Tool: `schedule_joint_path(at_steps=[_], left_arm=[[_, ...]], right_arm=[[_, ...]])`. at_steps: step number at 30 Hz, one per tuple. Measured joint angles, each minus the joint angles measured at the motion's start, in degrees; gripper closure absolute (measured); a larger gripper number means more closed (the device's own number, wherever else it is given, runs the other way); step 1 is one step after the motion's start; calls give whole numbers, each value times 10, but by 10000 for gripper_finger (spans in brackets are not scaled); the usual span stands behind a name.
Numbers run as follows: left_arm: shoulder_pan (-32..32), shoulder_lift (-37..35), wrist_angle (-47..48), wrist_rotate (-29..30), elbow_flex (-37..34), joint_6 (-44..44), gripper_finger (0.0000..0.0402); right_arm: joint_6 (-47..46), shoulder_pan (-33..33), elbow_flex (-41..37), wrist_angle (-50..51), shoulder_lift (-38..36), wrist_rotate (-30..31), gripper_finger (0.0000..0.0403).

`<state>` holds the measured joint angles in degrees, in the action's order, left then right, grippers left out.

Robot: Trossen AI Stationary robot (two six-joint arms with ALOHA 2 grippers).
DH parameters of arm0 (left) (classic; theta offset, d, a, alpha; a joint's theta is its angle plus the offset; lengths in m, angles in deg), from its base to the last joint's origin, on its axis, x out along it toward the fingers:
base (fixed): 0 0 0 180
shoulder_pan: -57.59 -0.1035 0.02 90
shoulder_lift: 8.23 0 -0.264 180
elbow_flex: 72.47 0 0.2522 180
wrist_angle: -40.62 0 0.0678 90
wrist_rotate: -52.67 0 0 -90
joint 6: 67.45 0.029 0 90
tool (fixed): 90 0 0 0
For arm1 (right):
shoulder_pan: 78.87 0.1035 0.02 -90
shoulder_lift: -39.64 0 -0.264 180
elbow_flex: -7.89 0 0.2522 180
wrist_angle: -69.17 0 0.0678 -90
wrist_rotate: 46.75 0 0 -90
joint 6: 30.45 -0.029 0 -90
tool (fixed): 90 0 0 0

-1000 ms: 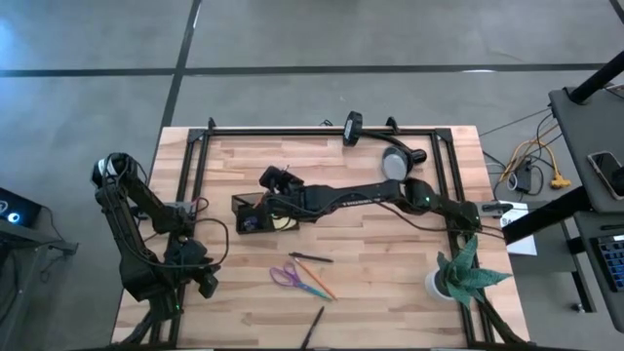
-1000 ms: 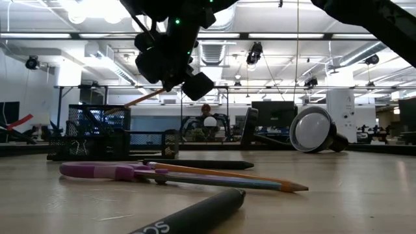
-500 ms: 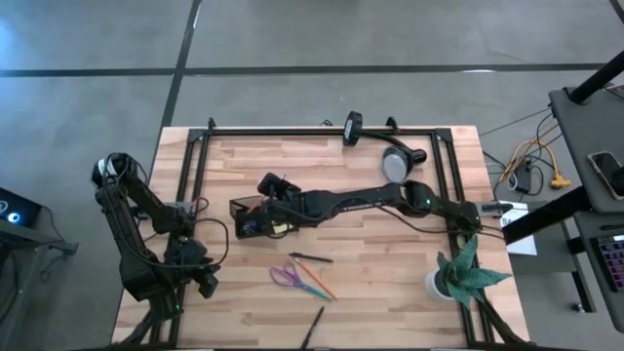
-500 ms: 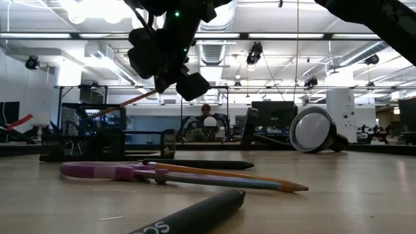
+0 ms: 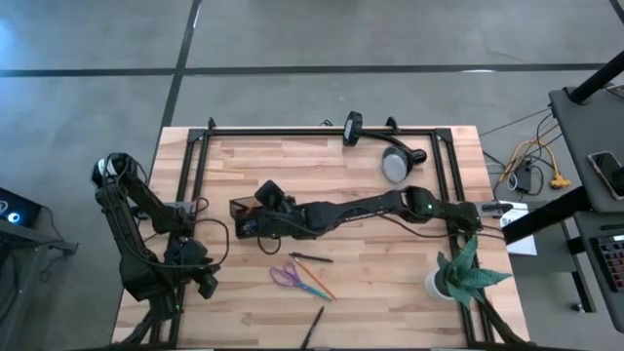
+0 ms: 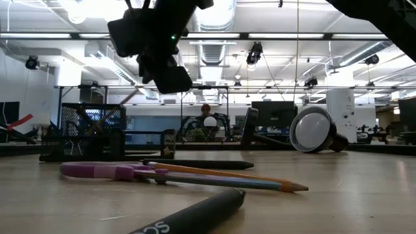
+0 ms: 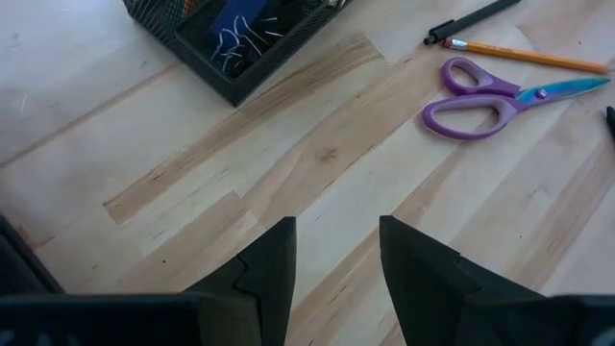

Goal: Pick and place office supplies into organizer
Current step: Adjust the black lamp

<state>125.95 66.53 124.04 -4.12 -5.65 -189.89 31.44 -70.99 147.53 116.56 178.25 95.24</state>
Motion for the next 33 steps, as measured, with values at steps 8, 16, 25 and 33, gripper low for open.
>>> schedule_joint_path(at_steps=[8,16,25,33], left_arm=[[0,0,-1,0,0,1,269],[0,-5,-2,0,0,0,269],[-3,-39,-1,65,0,-2,269],[-18,-83,2,80,-8,-2,269]], right_arm=[[-15,7,0,0,0,1,299],[-242,14,24,83,-9,161,301],[-1030,-65,-1,530,-138,-136,311],[-1065,-182,-101,537,-267,-246,312]])
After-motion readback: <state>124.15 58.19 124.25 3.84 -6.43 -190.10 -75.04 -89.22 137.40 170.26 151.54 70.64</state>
